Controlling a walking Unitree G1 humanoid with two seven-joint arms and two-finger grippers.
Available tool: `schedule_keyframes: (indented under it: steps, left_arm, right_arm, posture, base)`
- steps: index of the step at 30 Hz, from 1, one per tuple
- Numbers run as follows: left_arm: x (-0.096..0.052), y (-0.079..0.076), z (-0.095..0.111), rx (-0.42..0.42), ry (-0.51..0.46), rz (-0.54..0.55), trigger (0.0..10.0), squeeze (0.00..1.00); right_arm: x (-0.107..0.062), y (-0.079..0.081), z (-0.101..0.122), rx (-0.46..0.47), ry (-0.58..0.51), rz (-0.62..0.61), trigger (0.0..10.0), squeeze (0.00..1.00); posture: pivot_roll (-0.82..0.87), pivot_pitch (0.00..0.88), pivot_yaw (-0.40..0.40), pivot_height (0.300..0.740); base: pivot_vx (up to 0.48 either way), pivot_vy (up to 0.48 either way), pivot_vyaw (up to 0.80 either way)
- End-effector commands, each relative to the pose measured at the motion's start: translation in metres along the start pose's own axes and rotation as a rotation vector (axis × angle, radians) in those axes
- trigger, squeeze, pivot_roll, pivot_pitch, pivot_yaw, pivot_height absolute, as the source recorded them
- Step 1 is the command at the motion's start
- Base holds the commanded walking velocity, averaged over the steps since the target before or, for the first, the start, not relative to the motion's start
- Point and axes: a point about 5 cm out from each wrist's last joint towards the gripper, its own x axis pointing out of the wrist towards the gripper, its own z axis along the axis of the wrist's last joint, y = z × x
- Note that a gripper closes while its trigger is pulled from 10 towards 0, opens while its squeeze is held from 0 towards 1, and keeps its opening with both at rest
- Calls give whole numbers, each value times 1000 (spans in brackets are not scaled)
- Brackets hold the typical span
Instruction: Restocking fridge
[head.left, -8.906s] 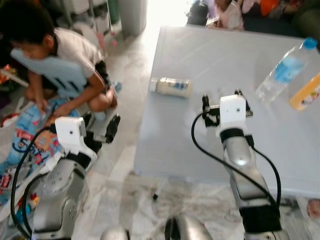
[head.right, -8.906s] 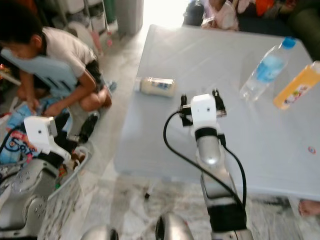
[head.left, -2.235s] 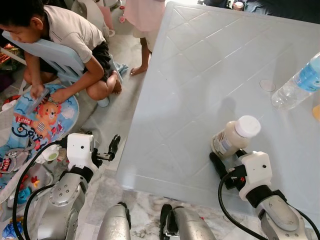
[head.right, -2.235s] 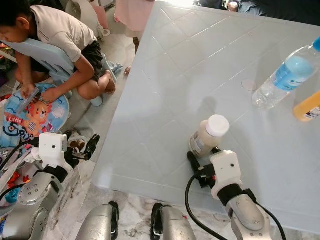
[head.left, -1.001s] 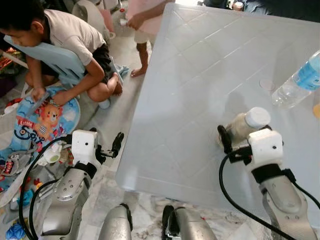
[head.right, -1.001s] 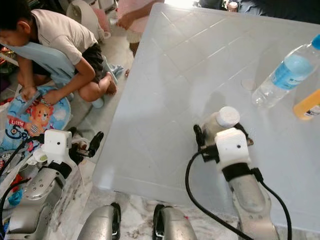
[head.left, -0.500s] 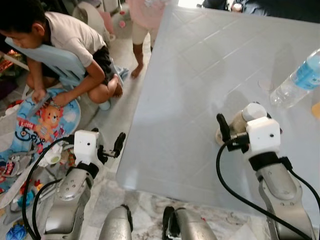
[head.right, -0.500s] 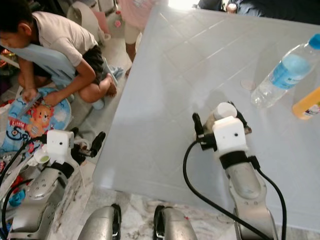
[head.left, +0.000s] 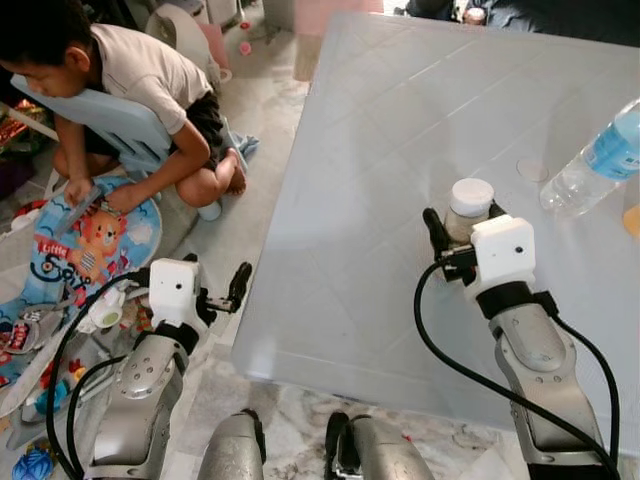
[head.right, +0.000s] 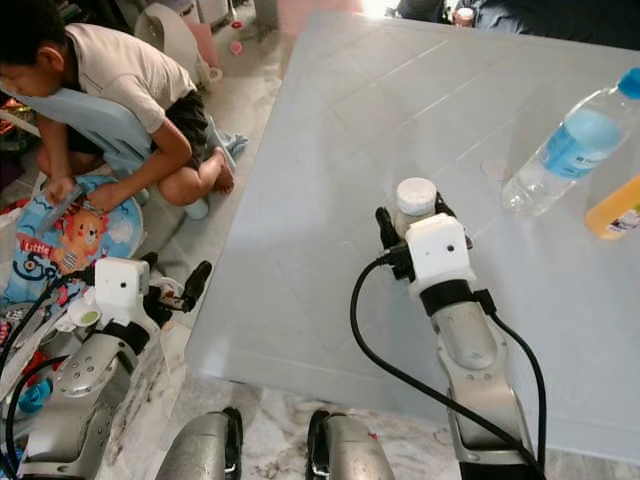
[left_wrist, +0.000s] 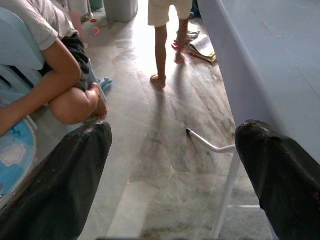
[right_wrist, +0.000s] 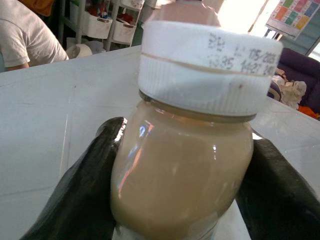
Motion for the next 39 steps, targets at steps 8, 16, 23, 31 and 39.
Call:
schedule_keyframes:
  steps: [8, 16, 23, 31, 39]
  left_arm:
    - [-7, 4, -3, 6, 9, 48, 10000, 0]
    - [-9, 4, -5, 8, 18, 71, 10000, 0]
    - [-4, 5, -10, 20, 62, 110, 10000, 0]
    - [2, 4, -8, 32, 53, 98, 10000, 0]
    - [-1, 8, -8, 40, 54, 107, 10000, 0]
  right_arm:
    - [13, 3, 3, 28, -29, -1, 0, 0]
    - [27, 12, 16, 131, -72, 22, 0, 0]
    - [37, 26, 22, 233, -99, 71, 10000, 0]
    - [45, 35, 22, 272, -111, 90, 10000, 0]
    - [47, 34, 20, 273, -114, 98, 10000, 0]
  posture:
    - [38, 171, -47, 740]
    - [55, 151, -46, 740]
    - [60, 129, -35, 740]
    - [74, 116, -37, 740]
    - [79, 118, -40, 740]
  base:
    - [0, 0, 0]
    - [0, 0, 0]
    - [0, 0, 0]
    - [-324, 0, 0]
    - [-377, 0, 0]
